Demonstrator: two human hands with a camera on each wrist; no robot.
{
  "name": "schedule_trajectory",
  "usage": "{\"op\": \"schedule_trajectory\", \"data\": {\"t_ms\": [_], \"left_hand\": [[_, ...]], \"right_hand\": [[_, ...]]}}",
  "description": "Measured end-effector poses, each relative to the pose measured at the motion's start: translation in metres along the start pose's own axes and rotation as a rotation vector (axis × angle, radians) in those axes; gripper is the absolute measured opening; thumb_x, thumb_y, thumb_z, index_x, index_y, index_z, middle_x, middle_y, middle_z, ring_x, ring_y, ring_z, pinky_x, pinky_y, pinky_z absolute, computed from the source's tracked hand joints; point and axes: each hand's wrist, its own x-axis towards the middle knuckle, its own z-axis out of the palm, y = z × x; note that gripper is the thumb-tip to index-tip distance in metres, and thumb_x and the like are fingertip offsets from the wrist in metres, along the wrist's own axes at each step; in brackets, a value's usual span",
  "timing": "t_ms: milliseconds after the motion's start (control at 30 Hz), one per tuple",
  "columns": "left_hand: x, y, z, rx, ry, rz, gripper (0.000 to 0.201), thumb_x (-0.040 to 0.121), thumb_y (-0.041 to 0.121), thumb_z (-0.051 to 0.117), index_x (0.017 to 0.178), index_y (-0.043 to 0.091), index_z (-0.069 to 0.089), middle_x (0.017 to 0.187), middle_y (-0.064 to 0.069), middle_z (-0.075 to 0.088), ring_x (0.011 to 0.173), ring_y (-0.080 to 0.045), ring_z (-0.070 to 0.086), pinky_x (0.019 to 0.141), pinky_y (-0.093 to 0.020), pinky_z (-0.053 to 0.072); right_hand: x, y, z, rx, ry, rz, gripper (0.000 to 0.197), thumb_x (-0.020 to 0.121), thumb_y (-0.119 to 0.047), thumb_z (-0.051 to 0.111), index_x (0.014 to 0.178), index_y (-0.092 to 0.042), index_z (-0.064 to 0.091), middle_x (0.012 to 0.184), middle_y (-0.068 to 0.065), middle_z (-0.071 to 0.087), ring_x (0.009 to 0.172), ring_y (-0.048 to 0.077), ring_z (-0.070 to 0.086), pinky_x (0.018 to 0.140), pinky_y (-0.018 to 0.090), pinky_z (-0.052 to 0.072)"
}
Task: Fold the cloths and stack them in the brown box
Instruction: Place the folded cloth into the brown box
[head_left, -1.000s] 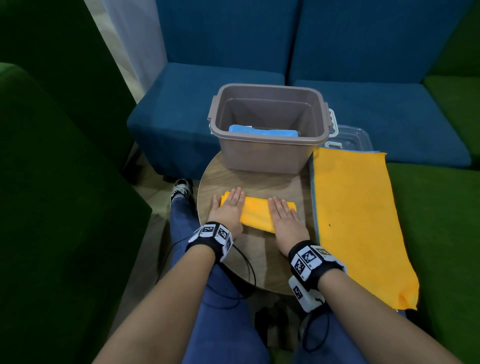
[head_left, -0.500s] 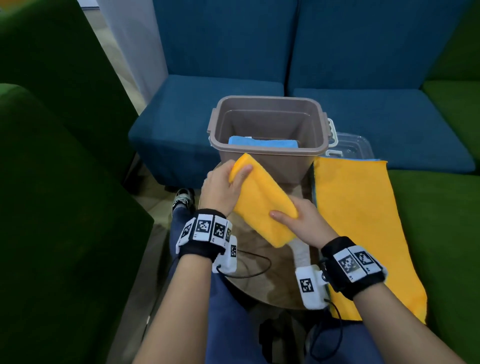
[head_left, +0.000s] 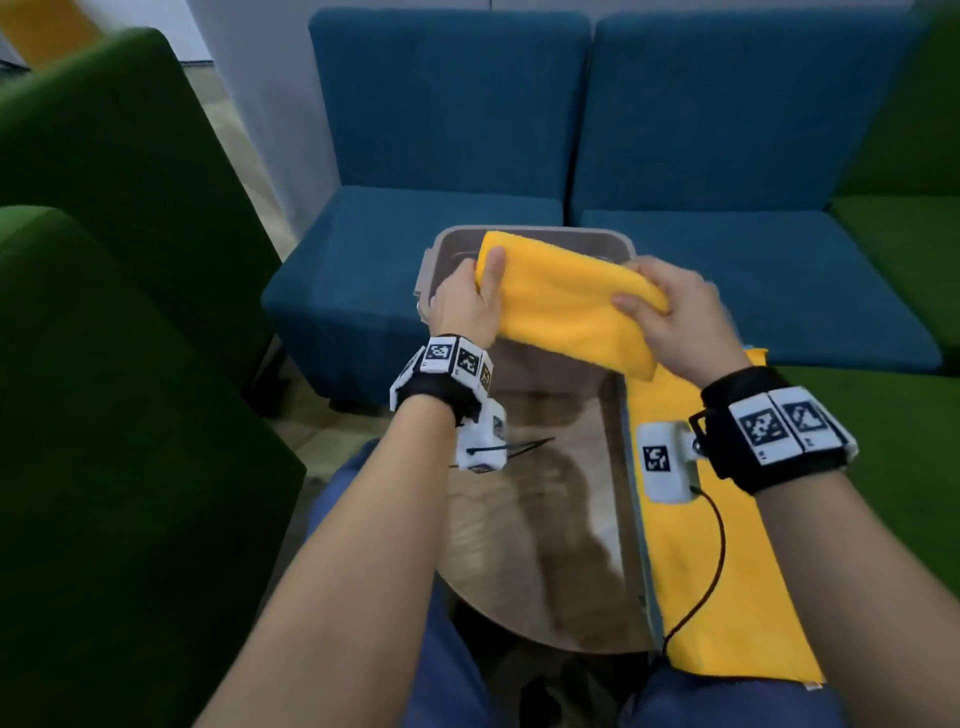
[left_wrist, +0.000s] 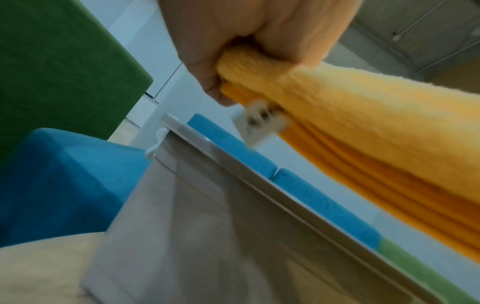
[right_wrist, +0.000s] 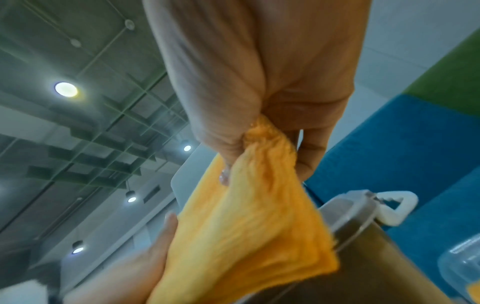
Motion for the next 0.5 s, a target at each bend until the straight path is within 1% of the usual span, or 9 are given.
{"op": "schedule_trajectory", "data": {"t_ms": [33,100,133,167,233,300,333,400,500], "left_hand": [[-0.002,-0.007,0.005,0.116,-0.122,0.014,0.069,0.085,0.078,0.009,0.069,0.018,0.039,0.073,-0.001,0.051,0.081,-0.029,0.053,0.088,-0.042,0.035],[-0.008,-0.022,0.014,0.330,-0.273,0.079,0.079,0.077,0.086,0.010,0.076,0.017,0.050,0.083,-0.004,0.058,0.092,-0.029,0.055,0.095,-0.042,0.030],[-0.013,-0.029,0.017,0.409,-0.301,0.124,0.081,0.074,0.089,0.017,0.080,0.018,0.056,0.086,-0.003,0.060,0.094,-0.027,0.054,0.095,-0.041,0.030],[-0.018,-0.033,0.017,0.487,-0.314,0.171,0.073,0.075,0.086,0.031,0.085,0.019,0.059,0.088,-0.001,0.061,0.095,-0.024,0.052,0.093,-0.039,0.030],[-0.030,-0.038,0.018,0.573,-0.303,0.246,0.036,0.083,0.055,0.058,0.085,0.020,0.056,0.090,0.001,0.061,0.097,-0.023,0.051,0.089,-0.038,0.029],[-0.042,-0.037,0.012,0.600,-0.293,0.225,0.010,0.083,0.023,0.059,0.082,0.022,0.049,0.092,0.002,0.060,0.099,-0.024,0.050,0.086,-0.037,0.029],[-0.047,-0.037,0.010,0.622,-0.292,0.218,0.012,0.080,0.015,0.055,0.081,0.023,0.046,0.091,0.002,0.058,0.098,-0.024,0.049,0.085,-0.037,0.029],[-0.058,-0.036,0.005,0.640,-0.324,0.218,0.015,0.076,0.010,0.052,0.080,0.023,0.046,0.091,0.003,0.057,0.098,-0.023,0.048,0.083,-0.036,0.028],[-0.066,-0.035,-0.005,0.638,-0.356,0.226,0.012,0.075,0.011,0.053,0.077,0.023,0.048,0.084,0.003,0.057,0.096,-0.023,0.048,0.081,-0.035,0.028]], "right_hand": [[0.005,0.002,-0.005,-0.045,0.015,-0.008,0.020,0.094,-0.018,0.061,0.113,-0.015,0.065,0.100,0.000,0.066,0.093,0.019,0.057,0.074,0.026,0.035],[0.016,0.004,-0.016,-0.128,0.026,-0.021,0.020,0.094,-0.020,0.061,0.113,-0.018,0.066,0.101,0.004,0.069,0.095,0.024,0.059,0.075,0.030,0.040],[0.021,0.003,-0.021,-0.166,0.026,-0.027,0.019,0.093,-0.021,0.061,0.112,-0.020,0.066,0.101,0.005,0.069,0.096,0.028,0.060,0.077,0.034,0.044],[0.026,0.001,-0.026,-0.195,0.025,-0.033,0.019,0.092,-0.022,0.061,0.111,-0.021,0.066,0.101,0.006,0.070,0.098,0.030,0.061,0.080,0.038,0.047],[0.037,-0.005,-0.034,-0.228,0.019,-0.037,0.019,0.091,-0.023,0.061,0.109,-0.022,0.066,0.103,0.005,0.070,0.100,0.031,0.061,0.085,0.044,0.049],[0.049,-0.013,-0.036,-0.261,0.003,-0.034,0.019,0.091,-0.026,0.061,0.109,-0.025,0.066,0.104,0.003,0.070,0.102,0.030,0.061,0.088,0.046,0.049],[0.055,-0.016,-0.034,-0.288,-0.011,-0.038,0.020,0.090,-0.028,0.060,0.110,-0.027,0.065,0.104,0.003,0.070,0.102,0.031,0.060,0.089,0.047,0.049],[0.065,-0.022,-0.027,-0.336,-0.067,-0.056,0.022,0.090,-0.032,0.058,0.111,-0.028,0.065,0.107,0.004,0.069,0.105,0.033,0.059,0.090,0.048,0.048],[0.076,-0.029,-0.006,-0.450,-0.181,-0.074,0.025,0.093,-0.030,0.057,0.116,-0.024,0.063,0.114,0.007,0.066,0.110,0.035,0.055,0.090,0.046,0.047]]}}
